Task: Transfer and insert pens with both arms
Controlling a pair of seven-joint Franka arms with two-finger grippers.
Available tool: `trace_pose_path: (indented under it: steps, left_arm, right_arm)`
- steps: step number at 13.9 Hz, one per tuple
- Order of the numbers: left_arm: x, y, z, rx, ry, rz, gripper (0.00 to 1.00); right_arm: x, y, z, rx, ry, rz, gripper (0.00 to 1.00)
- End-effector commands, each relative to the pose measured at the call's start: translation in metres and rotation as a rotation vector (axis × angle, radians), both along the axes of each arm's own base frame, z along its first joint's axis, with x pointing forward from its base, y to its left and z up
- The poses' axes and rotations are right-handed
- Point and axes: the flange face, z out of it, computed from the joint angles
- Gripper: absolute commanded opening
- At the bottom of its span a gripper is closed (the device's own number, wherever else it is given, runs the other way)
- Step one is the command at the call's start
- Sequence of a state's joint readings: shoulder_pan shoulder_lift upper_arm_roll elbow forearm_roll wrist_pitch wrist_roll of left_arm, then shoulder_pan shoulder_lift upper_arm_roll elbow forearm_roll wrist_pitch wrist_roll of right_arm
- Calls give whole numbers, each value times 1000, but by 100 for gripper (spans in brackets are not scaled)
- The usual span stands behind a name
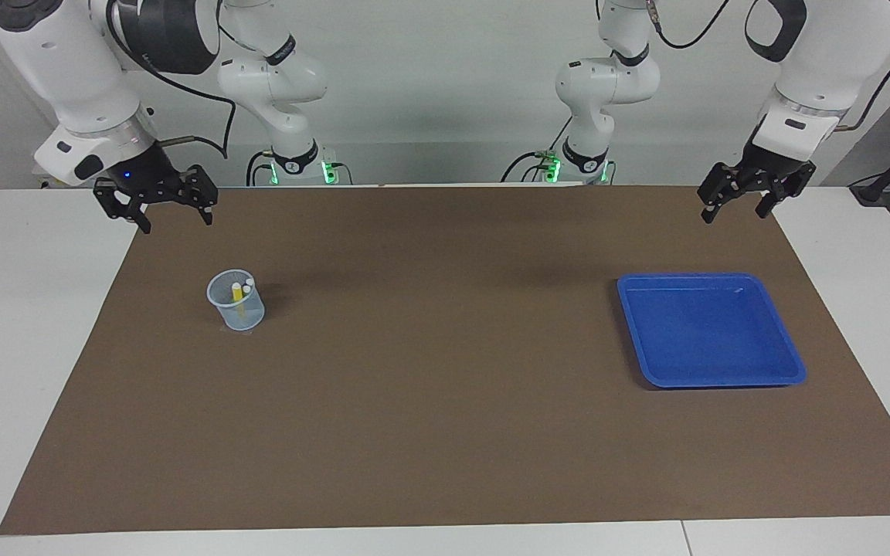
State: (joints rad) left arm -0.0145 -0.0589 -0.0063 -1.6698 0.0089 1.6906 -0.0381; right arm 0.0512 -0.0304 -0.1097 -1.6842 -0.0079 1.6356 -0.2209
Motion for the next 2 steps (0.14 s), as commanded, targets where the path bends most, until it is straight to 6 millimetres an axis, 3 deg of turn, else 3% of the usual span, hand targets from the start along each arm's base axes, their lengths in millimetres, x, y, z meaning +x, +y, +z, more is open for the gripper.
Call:
trace_pose_path:
  steps: [1,2]
  left_arm:
    - [-1,2,2,-8,-7,-11,100]
    - [-1,2,2,-8,-7,-11,100]
  right_arm:
    - [4,1,2,-2,-11,-11,100]
    - [4,1,1,0,-9,-11,100]
